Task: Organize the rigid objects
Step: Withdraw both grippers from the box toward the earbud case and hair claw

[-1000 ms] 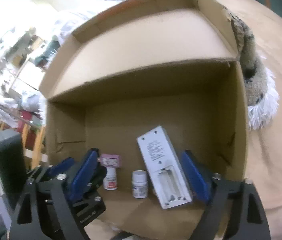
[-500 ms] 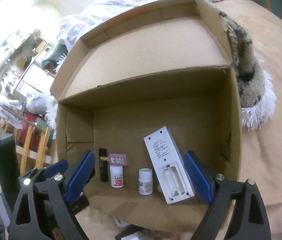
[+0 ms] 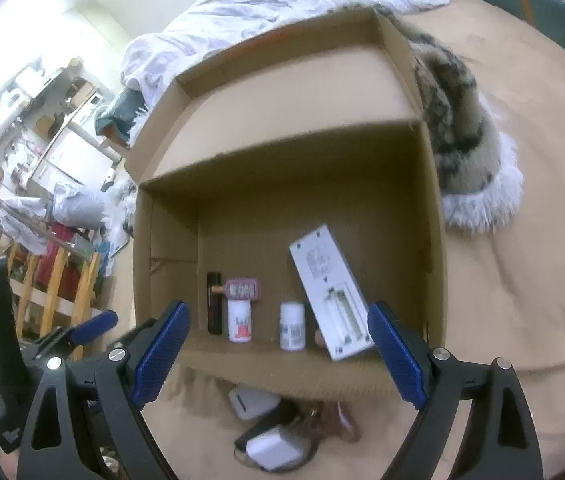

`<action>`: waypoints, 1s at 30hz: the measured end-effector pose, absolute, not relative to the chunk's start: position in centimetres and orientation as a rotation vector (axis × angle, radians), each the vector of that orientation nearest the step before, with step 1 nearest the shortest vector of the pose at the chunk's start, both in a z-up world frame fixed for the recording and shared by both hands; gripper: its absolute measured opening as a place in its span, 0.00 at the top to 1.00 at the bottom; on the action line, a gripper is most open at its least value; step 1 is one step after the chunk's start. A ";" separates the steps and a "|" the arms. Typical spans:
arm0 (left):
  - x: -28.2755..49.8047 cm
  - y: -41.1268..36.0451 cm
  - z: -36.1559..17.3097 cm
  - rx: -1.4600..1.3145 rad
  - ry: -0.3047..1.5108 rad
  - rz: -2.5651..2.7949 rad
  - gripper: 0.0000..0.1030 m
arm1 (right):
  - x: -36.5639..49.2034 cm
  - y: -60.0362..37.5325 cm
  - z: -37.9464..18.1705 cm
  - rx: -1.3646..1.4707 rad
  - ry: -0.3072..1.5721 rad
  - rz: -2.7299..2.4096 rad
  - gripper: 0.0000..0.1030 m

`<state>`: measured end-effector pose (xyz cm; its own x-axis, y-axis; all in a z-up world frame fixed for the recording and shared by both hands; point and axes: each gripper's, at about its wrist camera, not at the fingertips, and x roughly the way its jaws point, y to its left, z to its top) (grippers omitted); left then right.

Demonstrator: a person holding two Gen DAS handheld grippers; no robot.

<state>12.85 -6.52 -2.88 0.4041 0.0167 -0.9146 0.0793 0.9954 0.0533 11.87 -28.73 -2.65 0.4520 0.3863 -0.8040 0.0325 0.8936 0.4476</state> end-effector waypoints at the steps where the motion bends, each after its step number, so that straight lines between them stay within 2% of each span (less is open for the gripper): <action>1: 12.6 -6.3 -2.7 0.087 1.152 -0.037 0.34 | 11.6 -28.8 -2.6 0.444 1.096 0.231 0.07; 13: 10.3 -3.8 -2.6 0.052 1.161 -0.022 0.34 | 7.6 -28.2 -1.3 0.441 1.112 0.237 0.07; 18: 9.4 -3.1 -4.0 0.027 1.155 -0.011 0.34 | 6.9 -28.1 -3.6 0.398 1.123 0.198 0.07; 22: 9.2 -2.7 -5.7 0.030 1.152 -0.007 0.34 | 6.5 -28.5 -6.7 0.453 1.204 0.176 0.07; 30: 9.3 -3.0 -7.5 0.008 1.210 -0.025 0.34 | 6.2 -29.4 -7.9 0.459 1.227 0.152 0.07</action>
